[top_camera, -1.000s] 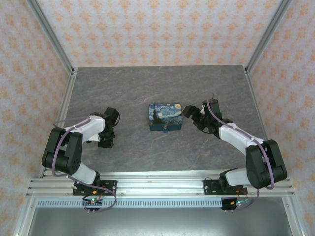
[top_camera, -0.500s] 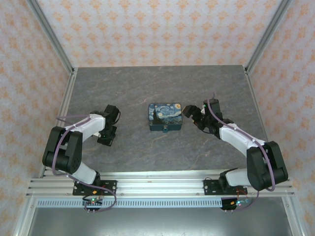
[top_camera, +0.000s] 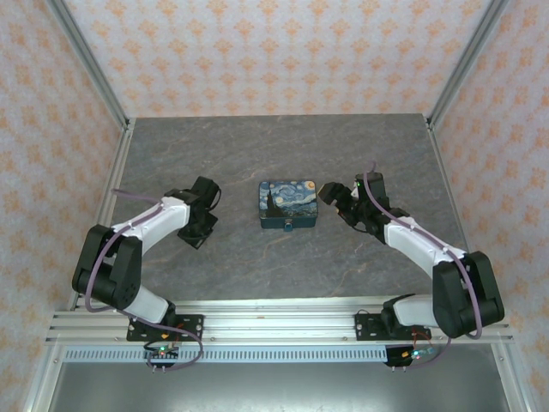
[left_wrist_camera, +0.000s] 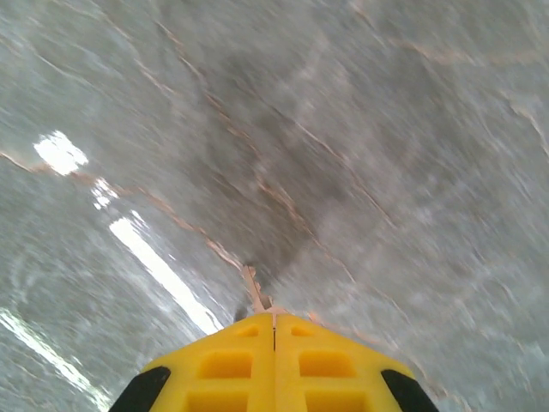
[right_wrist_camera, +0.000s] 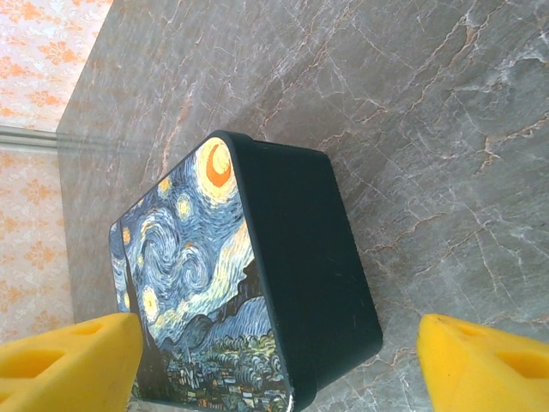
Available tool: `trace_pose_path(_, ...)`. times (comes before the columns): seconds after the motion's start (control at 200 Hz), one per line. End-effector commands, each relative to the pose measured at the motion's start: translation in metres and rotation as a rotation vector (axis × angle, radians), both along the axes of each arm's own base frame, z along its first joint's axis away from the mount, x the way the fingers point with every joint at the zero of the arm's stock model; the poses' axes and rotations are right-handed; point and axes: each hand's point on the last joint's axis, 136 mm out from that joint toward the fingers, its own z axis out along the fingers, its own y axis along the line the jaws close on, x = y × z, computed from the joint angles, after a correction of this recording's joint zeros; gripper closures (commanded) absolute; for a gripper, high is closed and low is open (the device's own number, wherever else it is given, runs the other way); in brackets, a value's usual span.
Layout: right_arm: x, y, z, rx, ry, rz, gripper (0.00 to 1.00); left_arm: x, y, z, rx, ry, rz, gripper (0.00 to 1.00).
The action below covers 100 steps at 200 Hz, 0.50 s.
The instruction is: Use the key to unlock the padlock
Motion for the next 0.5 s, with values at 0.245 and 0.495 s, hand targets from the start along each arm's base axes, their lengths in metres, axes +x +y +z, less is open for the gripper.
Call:
trace_pose_path(0.245, -0.009, -0.005, -0.003, -0.032, 0.004, -0.005, 0.17, 0.007, -0.077, 0.016, -0.047, -0.075, -0.188, 1.0)
trace_pose_path(0.495, -0.012, -0.011, -0.002, -0.062, 0.002, -0.016, 0.17, 0.001, -0.168, 0.026, -0.107, -0.119, -0.361, 1.0)
